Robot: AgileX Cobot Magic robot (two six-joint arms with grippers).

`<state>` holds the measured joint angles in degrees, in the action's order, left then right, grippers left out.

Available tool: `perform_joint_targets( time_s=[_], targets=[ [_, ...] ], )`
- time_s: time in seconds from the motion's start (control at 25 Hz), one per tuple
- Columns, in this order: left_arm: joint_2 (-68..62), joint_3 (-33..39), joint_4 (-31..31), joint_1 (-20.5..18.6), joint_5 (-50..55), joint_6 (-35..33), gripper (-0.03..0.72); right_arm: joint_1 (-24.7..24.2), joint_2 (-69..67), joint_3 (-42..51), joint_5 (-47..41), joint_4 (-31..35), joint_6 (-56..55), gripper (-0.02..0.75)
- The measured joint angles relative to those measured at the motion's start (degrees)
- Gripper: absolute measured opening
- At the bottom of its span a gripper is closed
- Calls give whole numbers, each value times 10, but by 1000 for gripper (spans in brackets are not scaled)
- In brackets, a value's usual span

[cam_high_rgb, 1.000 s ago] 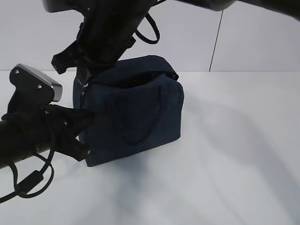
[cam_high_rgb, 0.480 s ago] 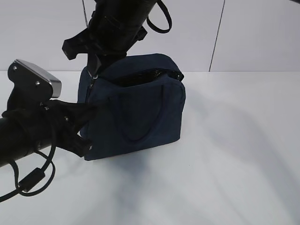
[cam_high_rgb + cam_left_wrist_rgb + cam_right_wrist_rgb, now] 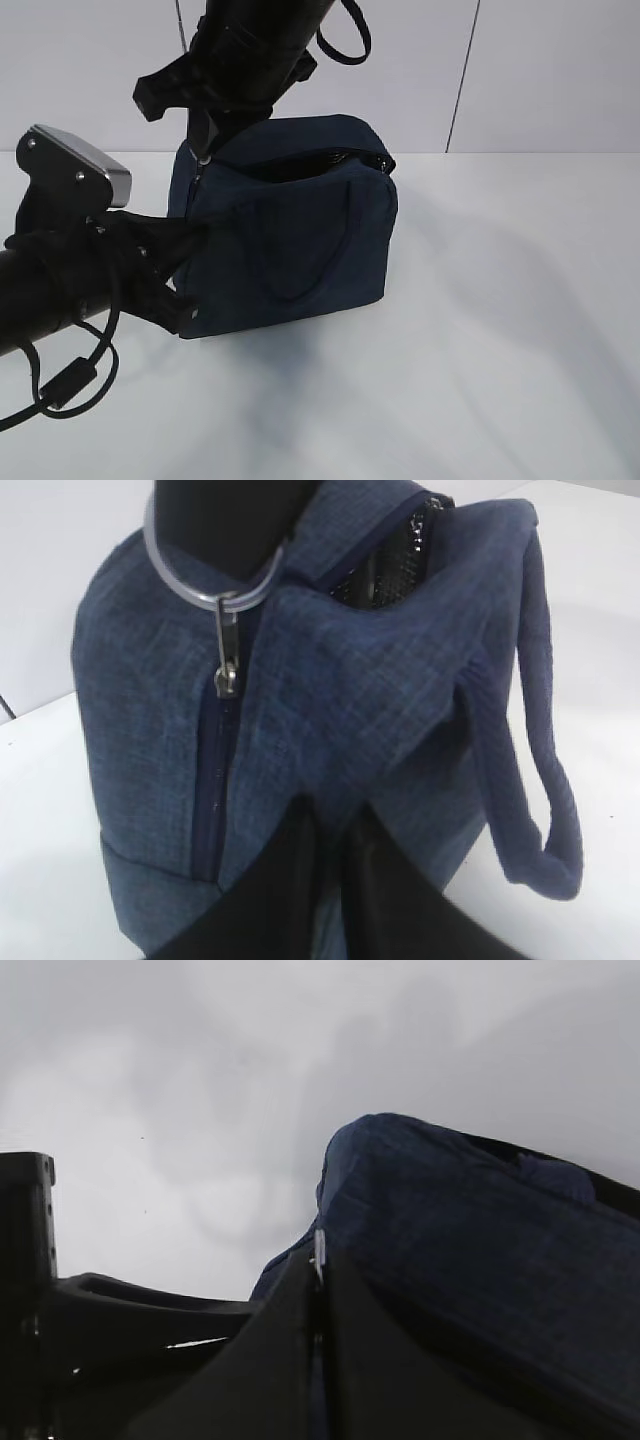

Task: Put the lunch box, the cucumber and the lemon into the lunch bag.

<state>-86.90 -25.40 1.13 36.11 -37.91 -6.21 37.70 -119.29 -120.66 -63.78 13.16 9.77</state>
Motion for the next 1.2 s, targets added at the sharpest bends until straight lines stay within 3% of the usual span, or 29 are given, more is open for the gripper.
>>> perform_joint_targets(
  time_s=[0.44, 1.2],
  targets=[
    [0, 0, -1, 0, -4, 0, 18, 0, -8, -6, -11, 30, -13, 20],
    [-2, 0, -2, 0, -2, 0, 18, 0, -43, -7, 1, -44, -50, 20]
  ],
)
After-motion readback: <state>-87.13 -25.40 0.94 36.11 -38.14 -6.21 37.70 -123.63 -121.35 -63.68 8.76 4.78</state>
